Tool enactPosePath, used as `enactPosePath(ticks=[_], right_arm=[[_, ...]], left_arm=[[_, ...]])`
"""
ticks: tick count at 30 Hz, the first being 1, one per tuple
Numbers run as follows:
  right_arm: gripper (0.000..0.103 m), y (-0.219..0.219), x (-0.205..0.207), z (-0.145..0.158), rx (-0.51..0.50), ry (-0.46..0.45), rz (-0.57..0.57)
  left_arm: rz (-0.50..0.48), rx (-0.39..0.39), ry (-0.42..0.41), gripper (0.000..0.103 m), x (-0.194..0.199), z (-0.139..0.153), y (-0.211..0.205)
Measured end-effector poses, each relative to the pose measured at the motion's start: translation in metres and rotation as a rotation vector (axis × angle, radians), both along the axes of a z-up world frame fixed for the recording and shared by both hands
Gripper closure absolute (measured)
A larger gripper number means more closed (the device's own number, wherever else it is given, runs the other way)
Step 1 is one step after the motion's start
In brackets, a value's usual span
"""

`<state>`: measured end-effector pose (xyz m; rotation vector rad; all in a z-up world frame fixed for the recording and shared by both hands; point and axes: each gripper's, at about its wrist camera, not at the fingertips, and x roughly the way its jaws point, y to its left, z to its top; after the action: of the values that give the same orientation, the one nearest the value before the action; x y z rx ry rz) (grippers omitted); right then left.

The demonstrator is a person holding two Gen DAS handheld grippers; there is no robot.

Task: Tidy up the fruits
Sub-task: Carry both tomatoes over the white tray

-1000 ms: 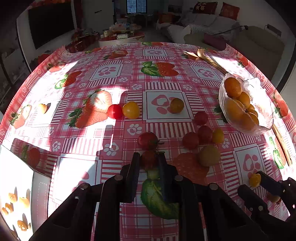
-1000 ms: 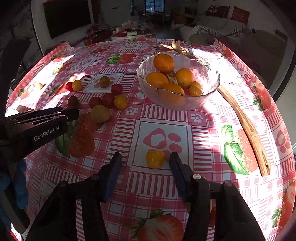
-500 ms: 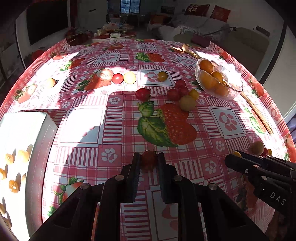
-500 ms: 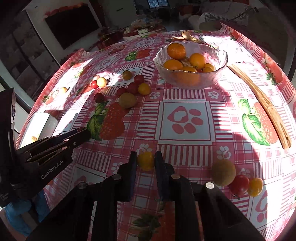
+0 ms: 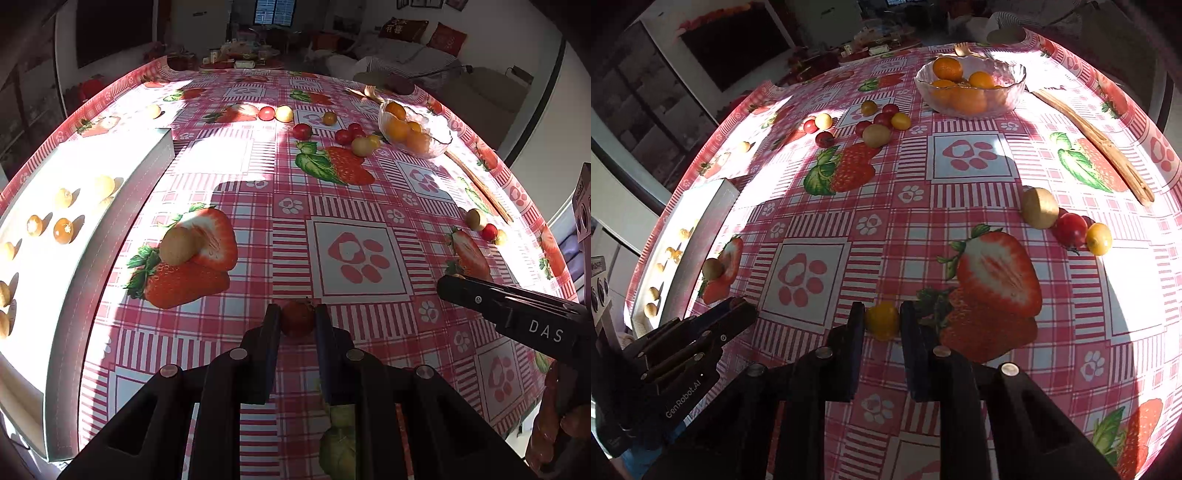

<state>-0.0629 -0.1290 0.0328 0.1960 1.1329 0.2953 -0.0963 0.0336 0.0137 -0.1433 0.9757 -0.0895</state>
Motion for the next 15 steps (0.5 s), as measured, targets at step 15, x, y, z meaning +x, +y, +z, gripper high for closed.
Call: enactPosePath(ticks=[15], right_arm=[[0.082, 0.048, -0.016, 0.021, 0.004, 0.005, 0.076]], left_arm=[[0.097, -0.072, -0.075, 0.083, -0.051, 0.026, 0.049]])
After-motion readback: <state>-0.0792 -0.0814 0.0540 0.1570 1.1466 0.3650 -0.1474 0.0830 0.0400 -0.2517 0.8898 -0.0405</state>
